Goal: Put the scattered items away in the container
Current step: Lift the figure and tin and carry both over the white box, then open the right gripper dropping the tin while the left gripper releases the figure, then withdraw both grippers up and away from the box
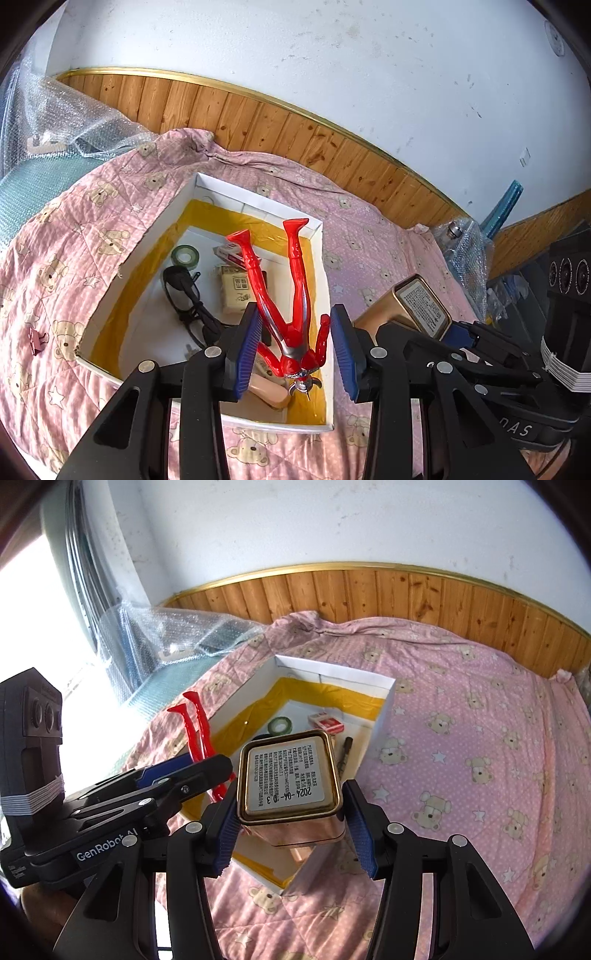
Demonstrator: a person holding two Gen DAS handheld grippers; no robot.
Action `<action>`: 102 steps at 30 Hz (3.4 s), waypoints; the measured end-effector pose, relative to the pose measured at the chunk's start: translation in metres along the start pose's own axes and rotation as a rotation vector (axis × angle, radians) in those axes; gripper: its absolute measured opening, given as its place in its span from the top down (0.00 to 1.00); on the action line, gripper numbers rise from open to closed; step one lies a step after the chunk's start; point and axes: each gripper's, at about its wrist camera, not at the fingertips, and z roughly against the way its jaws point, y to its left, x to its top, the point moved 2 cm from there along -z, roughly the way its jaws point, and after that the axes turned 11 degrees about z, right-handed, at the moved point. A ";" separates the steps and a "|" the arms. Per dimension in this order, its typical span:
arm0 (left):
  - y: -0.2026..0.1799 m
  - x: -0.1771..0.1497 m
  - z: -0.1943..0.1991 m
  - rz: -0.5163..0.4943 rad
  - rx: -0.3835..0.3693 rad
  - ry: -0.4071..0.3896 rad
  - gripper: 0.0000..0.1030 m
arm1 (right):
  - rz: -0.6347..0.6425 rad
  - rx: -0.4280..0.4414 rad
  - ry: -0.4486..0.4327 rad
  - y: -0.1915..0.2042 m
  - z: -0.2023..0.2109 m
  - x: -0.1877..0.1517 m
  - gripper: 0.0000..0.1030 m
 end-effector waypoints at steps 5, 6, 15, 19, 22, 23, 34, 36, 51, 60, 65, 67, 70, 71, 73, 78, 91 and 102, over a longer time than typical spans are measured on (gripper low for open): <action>0.024 0.010 0.000 0.035 0.038 -0.009 0.61 | 0.035 0.030 0.005 0.015 -0.013 0.011 0.46; 0.029 0.011 -0.001 0.039 0.046 -0.008 0.61 | 0.038 0.035 0.008 0.017 -0.015 0.012 0.46; 0.052 0.014 -0.018 0.050 0.090 0.042 0.61 | 0.034 0.075 0.053 0.018 -0.048 0.021 0.46; 0.059 0.015 -0.027 0.052 0.106 0.066 0.61 | 0.030 0.093 0.073 0.016 -0.065 0.028 0.46; 0.062 0.017 -0.034 0.050 0.115 0.083 0.61 | 0.025 0.101 0.084 0.013 -0.077 0.034 0.46; 0.063 0.017 -0.036 0.050 0.118 0.088 0.61 | 0.024 0.103 0.086 0.012 -0.081 0.036 0.46; 0.082 0.020 -0.069 0.049 0.170 0.162 0.61 | 0.020 0.141 0.108 0.000 -0.133 0.061 0.46; 0.085 0.020 -0.076 0.040 0.191 0.171 0.60 | 0.012 0.160 0.080 -0.005 -0.144 0.068 0.44; 0.087 0.018 -0.078 0.056 0.220 0.179 0.48 | -0.074 0.157 0.122 -0.026 -0.141 0.044 0.44; 0.084 0.007 -0.051 0.072 0.221 0.159 0.45 | -0.026 0.180 0.129 -0.002 -0.122 0.032 0.44; 0.074 -0.004 -0.040 0.059 0.207 0.163 0.45 | -0.002 0.188 0.140 0.006 -0.109 0.023 0.44; 0.069 -0.008 -0.037 0.051 0.202 0.165 0.45 | 0.018 0.189 0.144 0.009 -0.103 0.019 0.44; 0.064 -0.014 -0.033 0.046 0.202 0.168 0.44 | 0.052 0.188 0.150 0.013 -0.094 0.014 0.44; 0.063 -0.015 -0.033 0.045 0.205 0.167 0.44 | 0.061 0.187 0.153 0.014 -0.091 0.012 0.44; 0.060 -0.016 -0.031 0.041 0.212 0.167 0.44 | 0.075 0.183 0.160 0.015 -0.087 0.008 0.44; 0.050 -0.021 -0.029 0.003 0.239 0.164 0.39 | 0.085 0.173 0.185 0.013 -0.078 -0.001 0.44; 0.036 -0.036 -0.027 -0.026 0.257 0.202 0.37 | 0.165 0.172 0.337 0.011 -0.053 -0.006 0.44; 0.032 -0.041 -0.025 -0.051 0.271 0.257 0.36 | 0.246 0.172 0.419 0.004 -0.054 0.006 0.44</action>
